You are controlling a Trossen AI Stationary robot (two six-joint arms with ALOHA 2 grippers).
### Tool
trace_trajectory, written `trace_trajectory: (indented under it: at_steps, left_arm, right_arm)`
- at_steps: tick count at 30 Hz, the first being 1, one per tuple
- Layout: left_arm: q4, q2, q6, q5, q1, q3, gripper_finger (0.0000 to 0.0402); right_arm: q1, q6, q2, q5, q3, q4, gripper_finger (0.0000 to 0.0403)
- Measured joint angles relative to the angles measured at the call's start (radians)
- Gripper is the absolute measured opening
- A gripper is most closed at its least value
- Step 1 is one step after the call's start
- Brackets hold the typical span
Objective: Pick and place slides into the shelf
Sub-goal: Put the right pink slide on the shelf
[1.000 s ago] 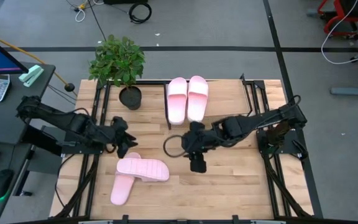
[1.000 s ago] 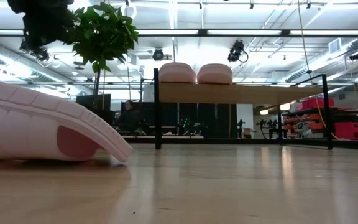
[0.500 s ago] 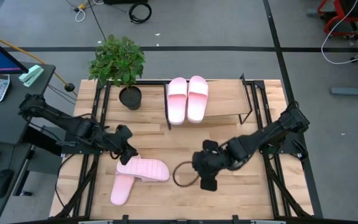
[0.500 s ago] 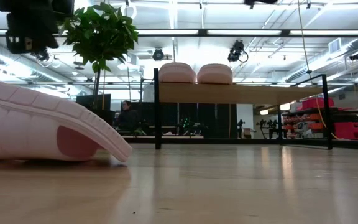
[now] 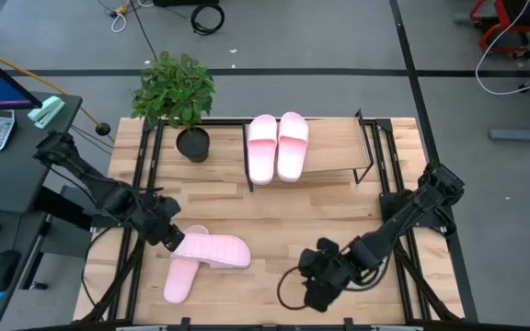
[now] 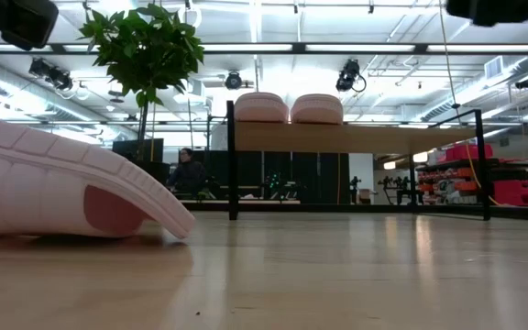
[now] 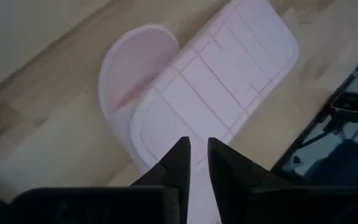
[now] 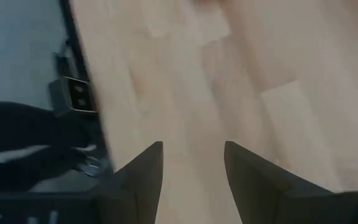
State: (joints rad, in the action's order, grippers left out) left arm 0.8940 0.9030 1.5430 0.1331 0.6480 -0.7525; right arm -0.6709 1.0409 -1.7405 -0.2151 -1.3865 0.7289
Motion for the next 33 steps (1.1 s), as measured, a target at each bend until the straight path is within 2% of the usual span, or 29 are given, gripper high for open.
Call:
trace_trajectory:
  at_steps: [5,9,14,23,30,33]
  left_arm:
    - [-0.11,0.006,0.01,0.038,0.043,0.0,0.0055]
    - [-0.303,0.028,-0.111,0.137,0.048,0.0,0.0058]
    - [-0.5,0.115,-0.246,0.152,0.04,0.0,0.0054]
    - [-0.522,0.309,-0.273,0.114,0.053,0.0,0.0042]
    - [-0.512,0.34,-0.339,0.068,0.053,-0.008,0.0039]
    - [-0.426,0.341,-0.454,0.078,0.053,-0.091,0.0033]
  right_arm:
    - [-0.055,0.093,0.0,-0.028,0.068,-0.12,0.0178]
    - [-0.086,0.121,0.0,-0.093,0.084,-0.129,0.0178]
    - [-0.088,0.112,0.0,-0.159,0.084,-0.131,0.0178]
    - [-0.066,0.109,0.0,-0.173,0.08,-0.146,0.0178]
    - [-0.065,0.107,0.0,-0.179,0.079,-0.155,0.0178]
    - [-0.065,0.106,0.0,-0.179,0.079,-0.155,0.0178]
